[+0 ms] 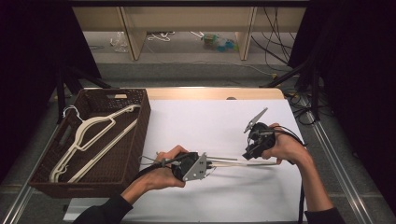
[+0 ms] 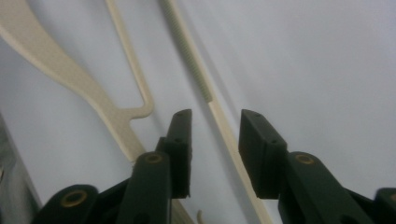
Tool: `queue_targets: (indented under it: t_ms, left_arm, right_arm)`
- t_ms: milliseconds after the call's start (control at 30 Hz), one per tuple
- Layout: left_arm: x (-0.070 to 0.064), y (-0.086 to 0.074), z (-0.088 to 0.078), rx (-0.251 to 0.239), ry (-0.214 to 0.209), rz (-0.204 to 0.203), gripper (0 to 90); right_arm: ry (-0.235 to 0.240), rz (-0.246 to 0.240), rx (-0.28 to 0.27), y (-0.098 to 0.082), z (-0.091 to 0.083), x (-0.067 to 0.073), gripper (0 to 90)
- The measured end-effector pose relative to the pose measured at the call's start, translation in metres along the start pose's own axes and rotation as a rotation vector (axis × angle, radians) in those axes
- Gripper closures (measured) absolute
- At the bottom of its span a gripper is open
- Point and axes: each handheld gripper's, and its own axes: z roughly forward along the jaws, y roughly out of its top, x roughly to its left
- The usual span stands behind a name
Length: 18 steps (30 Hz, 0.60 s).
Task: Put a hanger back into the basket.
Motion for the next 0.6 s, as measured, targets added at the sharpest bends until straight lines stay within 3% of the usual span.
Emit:
queue_targets:
  t_ms: [67, 100, 200, 233, 267, 300, 333, 367, 400, 433, 500, 600]
  left_arm:
    - [0.004, 0.001, -0.004, -0.003, 0.005, -0.036, 85.1]
    - [0.007, 0.002, -0.005, -0.014, -0.001, -0.030, 85.2]
    - [0.012, 0.003, -0.009, -0.023, 0.006, -0.083, 85.5]
    - [0.014, 0.004, -0.010, -0.021, 0.006, -0.086, 85.6]
    - [0.020, 0.005, -0.011, -0.040, 0.000, -0.049, 85.7]
    - [0.018, 0.004, -0.013, -0.026, -0.001, -0.119, 85.8]
    - [0.021, 0.005, -0.015, -0.021, 0.010, -0.127, 85.7]
    - [0.022, 0.003, -0.016, -0.023, 0.013, -0.202, 85.8]
    - [0.024, 0.003, -0.017, -0.028, 0.012, -0.226, 85.8]
    - [0.027, 0.002, -0.020, -0.030, 0.014, -0.263, 85.8]
    - [0.033, 0.000, -0.024, -0.026, 0.022, -0.298, 85.7]
    - [0.042, -0.004, -0.031, -0.046, 0.026, -0.376, 85.8]
  right_arm:
    - [-0.014, 0.023, -0.041, 0.001, -0.007, 0.000, 56.2]
    - [-0.036, 0.052, -0.090, 0.002, -0.012, 0.000, 52.4]
    - [-0.063, 0.095, -0.178, 0.004, -0.026, 0.000, 45.5]
    - [-0.062, 0.103, -0.214, 0.004, -0.031, 0.000, 45.1]
    - [-0.062, 0.102, -0.227, 0.004, -0.034, 0.001, 43.5]
    - [-0.076, 0.107, -0.247, 0.004, -0.039, 0.002, 41.7]
    - [-0.085, 0.109, -0.269, 0.004, -0.042, 0.002, 41.5]
    - [-0.098, 0.126, -0.283, 0.004, -0.046, 0.003, 40.7]
    - [-0.103, 0.162, -0.299, 0.004, -0.052, 0.006, 40.0]
    - [-0.110, 0.137, -0.327, 0.003, -0.055, 0.005, 39.9]
    - [-0.107, 0.145, -0.365, 0.001, -0.063, 0.008, 38.1]
    - [-0.110, 0.139, -0.371, -0.002, -0.071, 0.013, 37.2]
